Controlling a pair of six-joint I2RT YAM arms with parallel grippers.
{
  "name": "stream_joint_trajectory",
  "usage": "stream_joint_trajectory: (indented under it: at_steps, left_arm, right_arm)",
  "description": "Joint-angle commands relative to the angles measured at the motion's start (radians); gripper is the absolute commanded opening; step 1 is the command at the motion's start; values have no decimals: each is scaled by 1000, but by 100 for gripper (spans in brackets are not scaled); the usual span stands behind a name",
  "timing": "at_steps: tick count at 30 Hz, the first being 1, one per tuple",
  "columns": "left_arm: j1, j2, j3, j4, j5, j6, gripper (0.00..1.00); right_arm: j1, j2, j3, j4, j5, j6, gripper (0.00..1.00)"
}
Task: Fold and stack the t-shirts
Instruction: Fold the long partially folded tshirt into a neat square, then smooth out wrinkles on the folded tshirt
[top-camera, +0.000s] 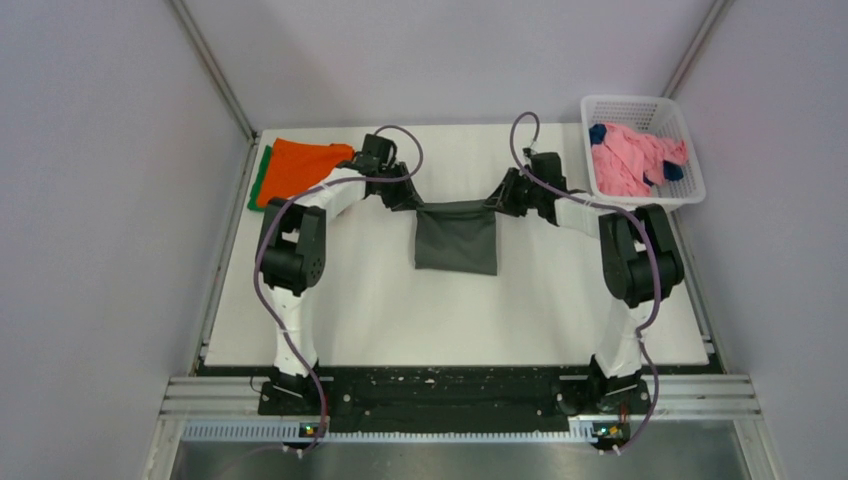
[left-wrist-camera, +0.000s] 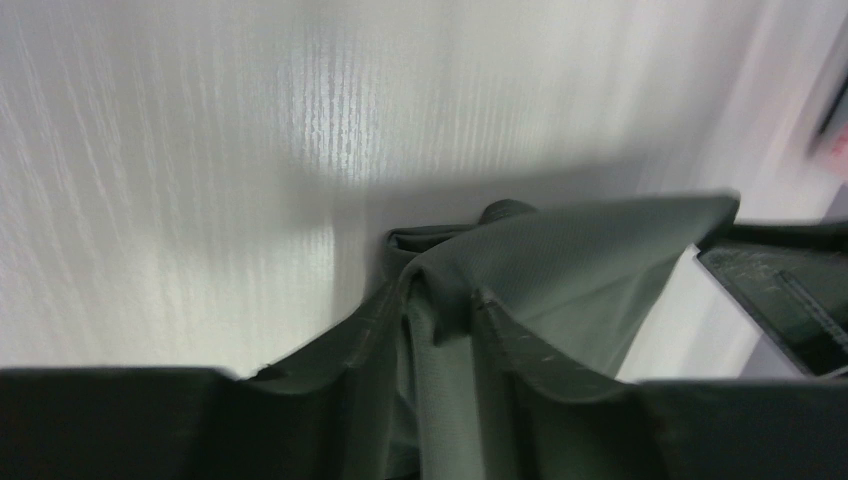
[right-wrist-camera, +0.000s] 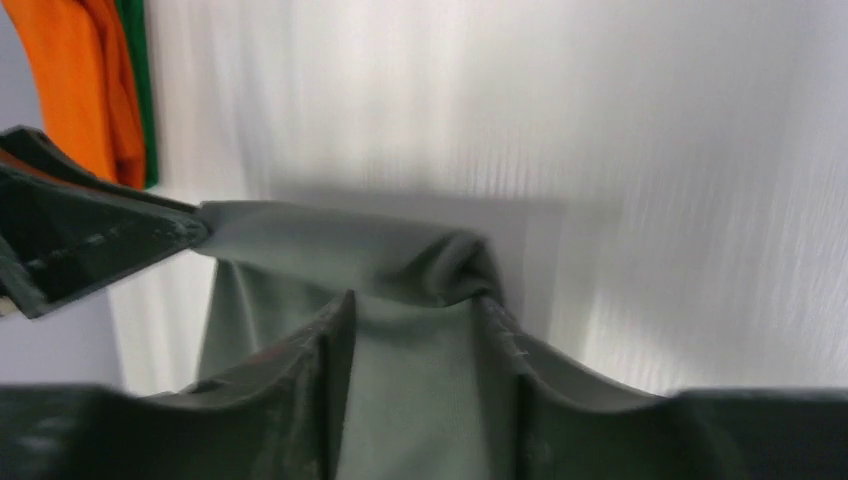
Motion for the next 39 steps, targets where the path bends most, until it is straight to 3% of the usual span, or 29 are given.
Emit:
stream_joint_trajectory:
  at_steps: [1, 2, 3, 4, 5, 6, 7, 8, 12, 17, 29, 33, 39]
  left_arm:
    - [12, -51, 64, -14, 26, 17, 65]
    - [13, -75, 60, -17, 13, 21, 71]
    - [12, -101, 54, -24, -11, 22, 90]
    - [12, -130, 47, -32, -36, 24, 98]
    - [12, -163, 34, -36, -46, 21, 99]
    - [10, -196, 13, -29, -44, 15, 99]
    - [5, -235, -18, -15, -33, 10, 99]
    - [-6, -275, -51, 11, -20, 12, 99]
    - [-82, -394, -172, 55, 3, 27, 99]
    - [-175, -435, -327, 187, 80, -7, 99]
    - [-184, -300, -596, 311, 64, -86, 99]
    - [-189, -326, -632, 324, 72, -93, 99]
    - [-231, -480, -568, 195, -59, -51, 99]
  right_arm:
    - [-12, 15, 91, 20, -23, -21, 70]
    - [-12, -8, 82, 18, -21, -20, 75]
    - [-13, -31, 71, 9, -15, -25, 76]
    - [-12, -73, 61, -9, -2, -31, 76]
    - [-12, -109, 47, -33, 13, -39, 77]
    - [-10, -147, 25, -44, 21, -46, 92]
    - [-9, -188, -3, -51, 30, -48, 98]
    - [-6, -229, -31, -62, 49, -49, 99]
    - [2, -376, -129, -97, 68, -53, 99]
    - [26, -472, -321, 129, -124, 84, 99]
    - [50, -269, -436, 288, -192, 152, 99]
    - [50, -311, -436, 247, -146, 125, 99]
    - [50, -485, -414, 102, -8, 59, 99]
